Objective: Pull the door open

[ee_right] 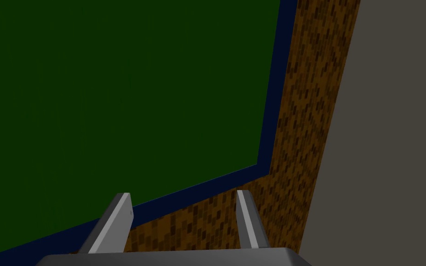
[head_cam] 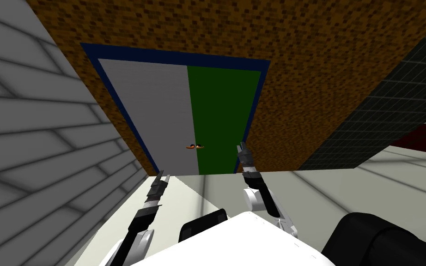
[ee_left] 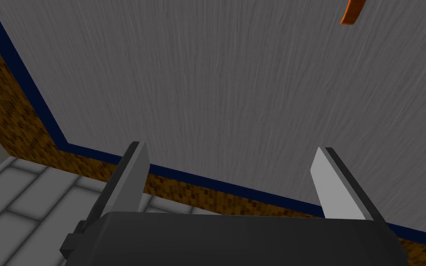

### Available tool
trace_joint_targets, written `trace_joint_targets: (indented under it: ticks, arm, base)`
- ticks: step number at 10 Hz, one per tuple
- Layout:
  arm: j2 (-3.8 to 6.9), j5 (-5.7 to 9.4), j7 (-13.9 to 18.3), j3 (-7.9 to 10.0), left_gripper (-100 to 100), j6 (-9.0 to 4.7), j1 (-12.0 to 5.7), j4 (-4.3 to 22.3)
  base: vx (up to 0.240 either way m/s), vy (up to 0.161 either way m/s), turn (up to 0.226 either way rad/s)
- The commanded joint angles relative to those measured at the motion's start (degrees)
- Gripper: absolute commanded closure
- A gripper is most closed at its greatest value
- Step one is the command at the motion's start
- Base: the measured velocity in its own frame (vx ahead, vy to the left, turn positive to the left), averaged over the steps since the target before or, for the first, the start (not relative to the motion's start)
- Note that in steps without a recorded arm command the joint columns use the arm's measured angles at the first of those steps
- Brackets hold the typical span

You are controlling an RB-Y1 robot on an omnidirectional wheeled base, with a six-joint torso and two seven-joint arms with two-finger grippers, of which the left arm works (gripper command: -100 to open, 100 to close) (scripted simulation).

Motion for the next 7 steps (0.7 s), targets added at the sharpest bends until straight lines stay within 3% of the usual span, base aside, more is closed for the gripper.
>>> trace_joint_targets:
  ticks: [1,7]
  arm:
    - [0.4,0.06,0.23,0.03,-100,-1.1,-0.65,2.84]
    - [2.37,0.49,1.41,0.42,-100,-4.17,-3.69,12.7]
  base:
    - [0.103,-0.026,-0.08]
    - [0.115,-0.033,-0.077]
